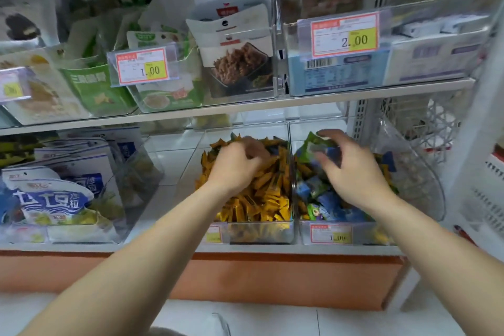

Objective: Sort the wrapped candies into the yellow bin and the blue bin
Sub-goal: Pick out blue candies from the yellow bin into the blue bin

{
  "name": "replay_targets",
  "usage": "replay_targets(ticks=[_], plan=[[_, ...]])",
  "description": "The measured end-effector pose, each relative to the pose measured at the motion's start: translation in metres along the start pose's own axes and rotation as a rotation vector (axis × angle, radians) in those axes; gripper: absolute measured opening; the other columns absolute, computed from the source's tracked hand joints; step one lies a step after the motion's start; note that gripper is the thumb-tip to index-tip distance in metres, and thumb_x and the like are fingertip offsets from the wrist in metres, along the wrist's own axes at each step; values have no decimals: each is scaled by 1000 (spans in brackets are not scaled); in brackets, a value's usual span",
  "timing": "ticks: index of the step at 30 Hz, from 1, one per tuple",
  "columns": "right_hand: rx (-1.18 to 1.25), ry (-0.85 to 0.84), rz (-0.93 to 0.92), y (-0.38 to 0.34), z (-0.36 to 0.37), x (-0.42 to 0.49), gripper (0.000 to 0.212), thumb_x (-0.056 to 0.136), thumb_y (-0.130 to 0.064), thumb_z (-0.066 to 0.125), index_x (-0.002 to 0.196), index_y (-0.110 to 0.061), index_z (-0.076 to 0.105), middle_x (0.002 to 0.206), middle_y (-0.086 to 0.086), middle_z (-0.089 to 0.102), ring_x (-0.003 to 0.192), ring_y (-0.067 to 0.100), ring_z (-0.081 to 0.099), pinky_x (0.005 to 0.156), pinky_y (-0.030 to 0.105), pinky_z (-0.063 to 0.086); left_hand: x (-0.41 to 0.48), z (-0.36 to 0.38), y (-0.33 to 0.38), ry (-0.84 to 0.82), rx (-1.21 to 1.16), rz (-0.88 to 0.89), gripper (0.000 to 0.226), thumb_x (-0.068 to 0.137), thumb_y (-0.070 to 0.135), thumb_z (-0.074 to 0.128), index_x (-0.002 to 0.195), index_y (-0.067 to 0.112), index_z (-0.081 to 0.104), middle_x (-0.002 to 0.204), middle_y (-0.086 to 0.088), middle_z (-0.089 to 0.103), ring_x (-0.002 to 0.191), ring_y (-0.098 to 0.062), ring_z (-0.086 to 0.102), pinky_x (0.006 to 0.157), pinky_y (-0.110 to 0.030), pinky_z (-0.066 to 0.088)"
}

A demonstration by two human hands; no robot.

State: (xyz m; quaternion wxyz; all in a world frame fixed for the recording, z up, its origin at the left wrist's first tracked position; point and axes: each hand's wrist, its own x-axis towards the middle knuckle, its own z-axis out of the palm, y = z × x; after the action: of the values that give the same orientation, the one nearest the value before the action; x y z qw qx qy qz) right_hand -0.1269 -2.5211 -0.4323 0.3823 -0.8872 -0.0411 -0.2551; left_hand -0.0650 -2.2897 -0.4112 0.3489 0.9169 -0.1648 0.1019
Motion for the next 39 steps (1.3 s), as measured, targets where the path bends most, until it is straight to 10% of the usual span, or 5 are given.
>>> replay_targets(ticks=[6,13,18,28,39], plan=[[-356,-208,184,48,-2,16,46,102,-42,43,148,-37,41,127,9,58,113,33,58,88,47,53,59,21,-46,-159,432,-18,44,92,37,63,135,38,50,136,0,57,121,-28,55,90,-35,44],[-569,-279,324,34,8,27,60,100,-55,33,154,-28,27,153,10,35,137,37,29,104,49,38,69,16,-69,-82,270,-80,31,92,55,58,115,37,66,113,5,68,104,-19,62,88,-39,52],[-320,-124,116,8,12,28,45,98,-41,49,141,-28,48,144,3,47,132,28,37,102,42,38,43,-7,-39,225,-159,-119,19,89,40,70,105,32,66,97,12,71,86,-7,66,74,-24,50],[433,-39,322,-16,24,35,26,92,-26,68,115,-36,61,104,-6,68,85,14,69,78,40,60,22,20,10,-59,-317,88,10,91,21,70,99,25,72,97,11,73,91,-2,67,88,-27,54],[-469,-139,95,0,27,45,49,97,-49,44,143,-32,48,145,2,48,133,30,41,105,45,37,70,27,-40,-442,357,141,47,93,49,60,137,33,54,142,2,51,129,-24,48,98,-31,36]])
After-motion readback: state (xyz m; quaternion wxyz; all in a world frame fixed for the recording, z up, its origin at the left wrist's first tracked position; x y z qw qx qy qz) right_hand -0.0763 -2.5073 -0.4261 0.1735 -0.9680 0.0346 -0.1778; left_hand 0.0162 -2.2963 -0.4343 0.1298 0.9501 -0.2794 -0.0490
